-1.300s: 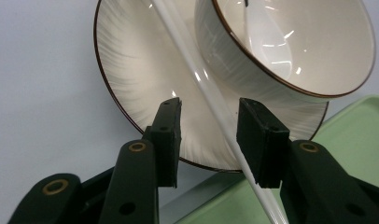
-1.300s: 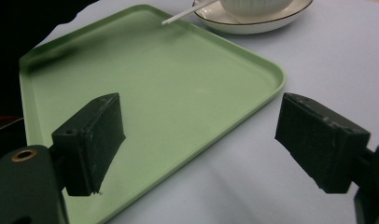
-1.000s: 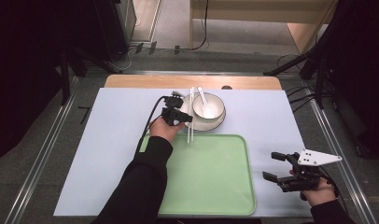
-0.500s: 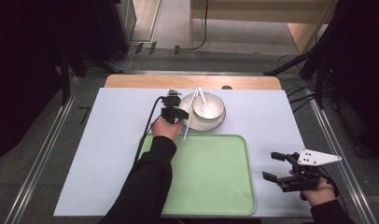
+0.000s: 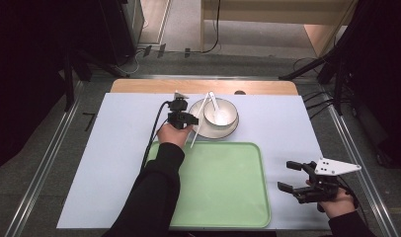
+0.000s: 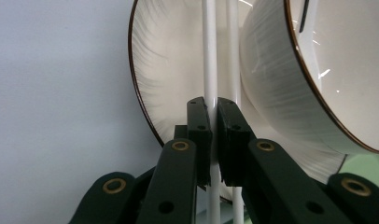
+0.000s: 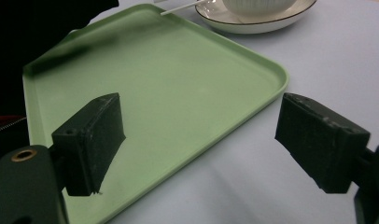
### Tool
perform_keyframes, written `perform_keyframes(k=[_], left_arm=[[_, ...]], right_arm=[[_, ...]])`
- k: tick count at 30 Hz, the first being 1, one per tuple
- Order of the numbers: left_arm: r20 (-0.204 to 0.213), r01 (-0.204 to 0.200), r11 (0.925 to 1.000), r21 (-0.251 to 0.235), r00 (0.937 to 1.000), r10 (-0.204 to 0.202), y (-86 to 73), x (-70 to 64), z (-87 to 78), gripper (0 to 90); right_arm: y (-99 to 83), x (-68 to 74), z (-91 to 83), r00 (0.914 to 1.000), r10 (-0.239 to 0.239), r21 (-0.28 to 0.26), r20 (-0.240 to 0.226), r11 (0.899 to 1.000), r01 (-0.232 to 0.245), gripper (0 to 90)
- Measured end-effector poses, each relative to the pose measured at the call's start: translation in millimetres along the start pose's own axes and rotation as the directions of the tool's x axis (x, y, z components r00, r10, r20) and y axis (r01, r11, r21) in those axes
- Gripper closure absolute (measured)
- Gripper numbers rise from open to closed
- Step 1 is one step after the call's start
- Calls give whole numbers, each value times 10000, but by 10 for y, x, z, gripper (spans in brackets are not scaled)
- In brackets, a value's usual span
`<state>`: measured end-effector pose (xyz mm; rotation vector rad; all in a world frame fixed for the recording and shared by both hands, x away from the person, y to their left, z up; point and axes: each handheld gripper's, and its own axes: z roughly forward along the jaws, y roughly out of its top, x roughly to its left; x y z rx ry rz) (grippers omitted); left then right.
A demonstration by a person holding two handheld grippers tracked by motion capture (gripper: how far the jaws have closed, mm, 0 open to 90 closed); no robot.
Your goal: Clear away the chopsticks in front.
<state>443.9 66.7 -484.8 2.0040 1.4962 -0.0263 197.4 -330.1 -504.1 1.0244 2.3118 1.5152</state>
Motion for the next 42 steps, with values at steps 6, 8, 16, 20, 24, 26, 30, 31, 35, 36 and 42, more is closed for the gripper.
perform_keyframes(k=[6, 8, 16, 20, 24, 26, 30, 31, 35, 36, 42], left_arm=[[138, -169, 9998, -104, 9998, 170, 15, 54, -237, 860], [224, -274, 9995, -184, 9994, 278, 10, 66, -330, 861], [752, -176, 9992, -372, 9970, 203, -142, 200, -666, 861], [761, -357, 9986, -394, 9964, 386, -245, 256, -795, 860], [808, -385, 9983, -442, 9959, 419, -388, 320, -920, 860], [826, -425, 9980, -463, 9955, 462, -419, 332, -941, 860], [859, -568, 9971, -515, 9944, 610, -539, 339, -1027, 860], [868, -614, 9968, -516, 9941, 657, -575, 336, -1049, 860], [942, -732, 9960, -519, 9925, 778, -679, 337, -1107, 860], [962, -749, 9955, -585, 9921, 803, -746, 328, -1131, 859], [811, -873, 9947, -550, 9925, 916, -879, 315, -1160, 859]], right_arm=[[-1, 0, -1, 10000, 3, -2, 11, 10000, -3, 161], [-1, 2, -1, 10000, 12, 16, 11, 10000, -12, 161], [-3, 7, 3, 10000, 51, 59, -4, 10000, -51, 162], [-1, 8, 5, 10000, 4, 17, -17, 10000, -4, 161], [-2, 6, 2, 10000, 14, -4, 5, 10000, -14, 161], [-3, 6, 2, 10000, 10, -6, 4, 10000, -10, 161], [-3, 5, 3, 10000, 24, 5, -1, 10000, -24, 162], [-2, 6, 4, 10000, 11, -3, -7, 10000, -11, 162], [0, 9, 5, 10000, 13, 4, -26, 10000, -13, 162], [-1, 7, 7, 10000, 19, 8, -8, 10000, -19, 161], [1, 6, 12, 10000, -3, 49, -23, 10000, 3, 162]])
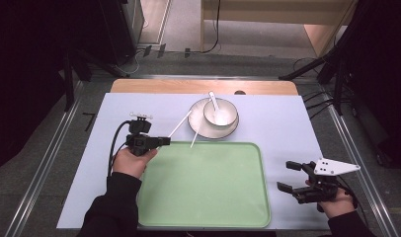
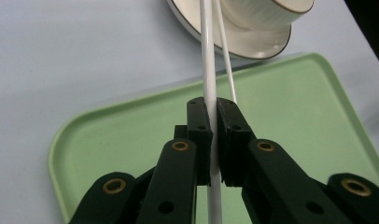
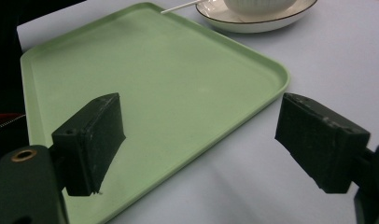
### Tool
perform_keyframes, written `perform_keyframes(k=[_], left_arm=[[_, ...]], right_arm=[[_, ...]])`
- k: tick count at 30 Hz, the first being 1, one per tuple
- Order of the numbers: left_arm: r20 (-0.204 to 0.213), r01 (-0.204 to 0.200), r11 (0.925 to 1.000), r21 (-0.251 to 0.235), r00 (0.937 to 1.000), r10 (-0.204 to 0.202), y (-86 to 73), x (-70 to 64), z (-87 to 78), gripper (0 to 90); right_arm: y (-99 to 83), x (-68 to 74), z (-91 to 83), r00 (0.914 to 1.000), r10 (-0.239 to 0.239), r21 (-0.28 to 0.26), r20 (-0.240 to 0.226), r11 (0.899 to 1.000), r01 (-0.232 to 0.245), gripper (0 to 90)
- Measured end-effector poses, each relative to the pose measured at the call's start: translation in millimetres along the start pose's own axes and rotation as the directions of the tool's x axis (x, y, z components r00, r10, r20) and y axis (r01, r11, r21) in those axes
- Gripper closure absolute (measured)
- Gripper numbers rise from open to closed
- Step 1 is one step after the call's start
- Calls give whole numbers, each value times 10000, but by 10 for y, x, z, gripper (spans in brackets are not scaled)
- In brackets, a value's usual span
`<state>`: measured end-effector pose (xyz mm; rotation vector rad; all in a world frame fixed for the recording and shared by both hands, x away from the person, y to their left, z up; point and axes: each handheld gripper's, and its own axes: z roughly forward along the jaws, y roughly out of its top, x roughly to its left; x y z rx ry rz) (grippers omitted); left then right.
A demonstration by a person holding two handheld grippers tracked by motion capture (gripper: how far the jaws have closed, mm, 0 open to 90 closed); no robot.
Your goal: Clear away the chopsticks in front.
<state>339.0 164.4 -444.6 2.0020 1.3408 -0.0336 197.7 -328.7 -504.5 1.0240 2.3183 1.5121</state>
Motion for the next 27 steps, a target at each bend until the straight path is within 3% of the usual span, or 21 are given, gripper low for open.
perform_keyframes(k=[5, 17, 19, 27], left_arm=[[-50, -87, 9999, 66, 9999, 88, -160, -37, -74, 859], [-149, 458, 9986, 249, 9989, -454, -597, 25, -263, 858], [-475, 503, 9973, 540, 9977, -477, -695, 54, -245, 858], [-701, 885, 9910, 1008, 9942, -817, -878, 100, -160, 855]], right_arm=[[1, 3, 0, 10000, 16, 6, -17, 10000, -16, 162], [15, 4, 13, 10000, -10, -15, -51, 10000, 10, 161], [17, 2, 19, 10000, -28, -2, -70, 10000, 28, 162], [27, 2, 29, 9999, -51, 17, -100, 10000, 51, 161]])
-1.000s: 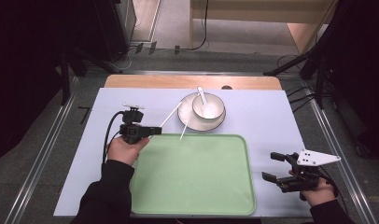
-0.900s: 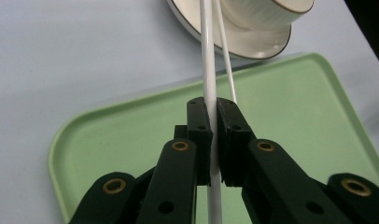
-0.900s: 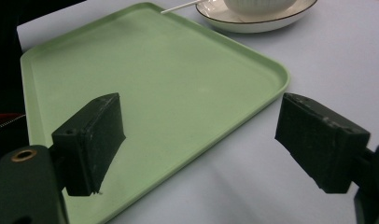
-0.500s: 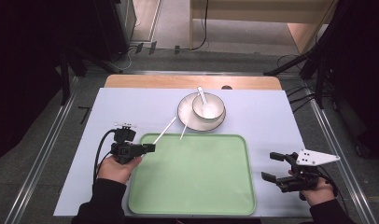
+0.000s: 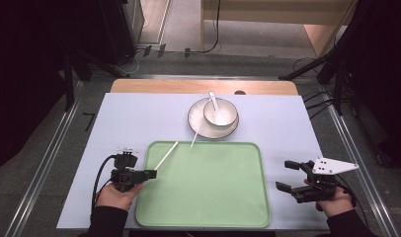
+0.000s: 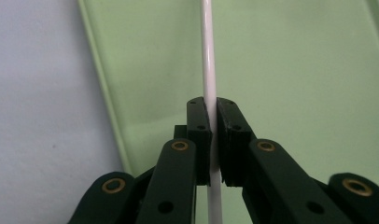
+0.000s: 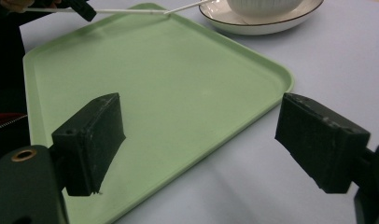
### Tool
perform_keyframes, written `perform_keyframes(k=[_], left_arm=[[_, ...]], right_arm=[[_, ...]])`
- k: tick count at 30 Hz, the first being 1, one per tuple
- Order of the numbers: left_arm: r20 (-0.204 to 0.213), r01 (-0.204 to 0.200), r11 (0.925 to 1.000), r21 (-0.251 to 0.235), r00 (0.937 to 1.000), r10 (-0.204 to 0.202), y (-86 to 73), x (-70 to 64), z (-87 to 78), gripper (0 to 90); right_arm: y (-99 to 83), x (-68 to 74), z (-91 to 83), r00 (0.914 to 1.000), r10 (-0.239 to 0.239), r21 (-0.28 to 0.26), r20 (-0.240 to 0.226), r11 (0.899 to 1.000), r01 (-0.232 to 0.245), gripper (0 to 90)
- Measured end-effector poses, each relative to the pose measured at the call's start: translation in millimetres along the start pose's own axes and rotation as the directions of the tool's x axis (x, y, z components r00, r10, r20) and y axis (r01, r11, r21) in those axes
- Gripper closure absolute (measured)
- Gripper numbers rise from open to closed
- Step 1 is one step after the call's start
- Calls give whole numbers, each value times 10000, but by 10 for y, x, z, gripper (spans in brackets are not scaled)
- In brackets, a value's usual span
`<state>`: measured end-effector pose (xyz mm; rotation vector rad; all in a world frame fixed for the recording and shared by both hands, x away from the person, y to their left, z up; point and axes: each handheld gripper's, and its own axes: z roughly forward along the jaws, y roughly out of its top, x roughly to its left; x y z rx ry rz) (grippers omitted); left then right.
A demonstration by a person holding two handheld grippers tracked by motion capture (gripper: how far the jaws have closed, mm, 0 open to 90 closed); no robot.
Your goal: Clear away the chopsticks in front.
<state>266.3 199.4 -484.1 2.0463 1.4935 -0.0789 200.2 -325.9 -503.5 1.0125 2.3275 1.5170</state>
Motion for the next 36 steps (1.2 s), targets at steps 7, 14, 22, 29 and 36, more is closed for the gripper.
perform_keyframes(k=[7, 14, 22, 29, 36], left_arm=[[-458, -431, 9973, 596, 9979, 458, -4, -68, 184, 844], [-616, -552, 9959, 721, 9963, 597, -15, -111, 231, 844], [-583, -240, 9972, 708, 9979, 281, -22, -9, 171, 820], [-368, -148, 9977, 656, 9992, 173, -18, 35, 155, 791], [367, -250, 9995, 186, 9990, 243, 16, 46, 71, 699]], right_arm=[[3, 6, 5, 10000, -21, 18, -8, 10000, 21, 161], [-3, 0, 2, 10000, -3, 30, -25, 10000, 3, 161], [-2, 2, 2, 10000, -22, 44, -17, 10000, 22, 161], [-4, 3, 4, 10000, -6, 52, -38, 10000, 6, 161], [-4, 1, -2, 10000, -17, -33, -60, 10000, 17, 162]])
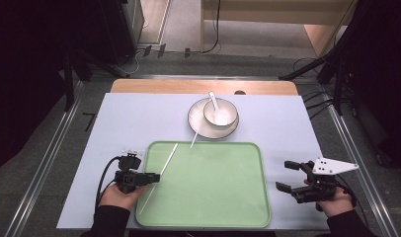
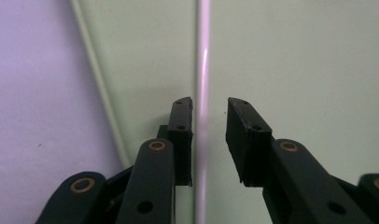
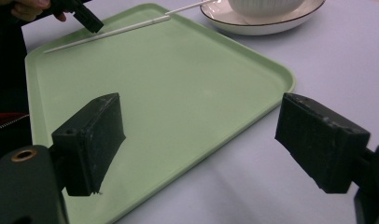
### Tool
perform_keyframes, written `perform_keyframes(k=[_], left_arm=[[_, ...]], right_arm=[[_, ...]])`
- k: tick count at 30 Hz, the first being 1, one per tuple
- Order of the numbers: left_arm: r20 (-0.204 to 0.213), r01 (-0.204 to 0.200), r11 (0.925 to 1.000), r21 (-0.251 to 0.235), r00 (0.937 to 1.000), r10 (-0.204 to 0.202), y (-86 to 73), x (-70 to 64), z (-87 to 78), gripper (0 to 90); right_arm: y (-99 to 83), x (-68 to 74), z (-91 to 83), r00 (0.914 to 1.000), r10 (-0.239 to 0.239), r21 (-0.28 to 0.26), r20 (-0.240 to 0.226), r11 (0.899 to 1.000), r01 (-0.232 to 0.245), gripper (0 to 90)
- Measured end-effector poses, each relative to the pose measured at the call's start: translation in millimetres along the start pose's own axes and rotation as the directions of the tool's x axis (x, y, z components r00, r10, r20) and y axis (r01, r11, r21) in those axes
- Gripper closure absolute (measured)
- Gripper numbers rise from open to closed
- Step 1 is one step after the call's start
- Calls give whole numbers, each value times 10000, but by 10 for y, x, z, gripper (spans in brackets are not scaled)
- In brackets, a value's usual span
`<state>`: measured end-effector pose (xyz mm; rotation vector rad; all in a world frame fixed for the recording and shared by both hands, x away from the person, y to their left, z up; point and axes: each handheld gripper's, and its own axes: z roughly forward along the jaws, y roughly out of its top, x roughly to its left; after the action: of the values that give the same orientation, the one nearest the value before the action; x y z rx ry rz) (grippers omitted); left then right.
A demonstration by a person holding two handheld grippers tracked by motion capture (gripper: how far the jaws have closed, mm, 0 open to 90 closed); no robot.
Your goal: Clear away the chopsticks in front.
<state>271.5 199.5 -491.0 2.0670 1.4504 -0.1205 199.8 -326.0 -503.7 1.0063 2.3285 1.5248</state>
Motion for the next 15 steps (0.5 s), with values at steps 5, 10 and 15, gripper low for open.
perform_keyframes(k=[5, 10, 15], left_arm=[[367, -322, 9991, -278, 9988, 332, 37, -29, -50, 579], [1024, -1218, 9917, -409, 9868, 1254, 118, -95, -37, 390], [1334, -1568, 9866, -459, 9778, 1616, 256, -160, -49, 356]], right_arm=[[-2, 1, 6, 10000, 37, 23, -9, 10000, -37, 161], [-7, -1, 9, 10000, 53, 60, 18, 10000, -53, 161], [-7, -4, 1, 10000, 37, 27, 82, 10000, -37, 161]])
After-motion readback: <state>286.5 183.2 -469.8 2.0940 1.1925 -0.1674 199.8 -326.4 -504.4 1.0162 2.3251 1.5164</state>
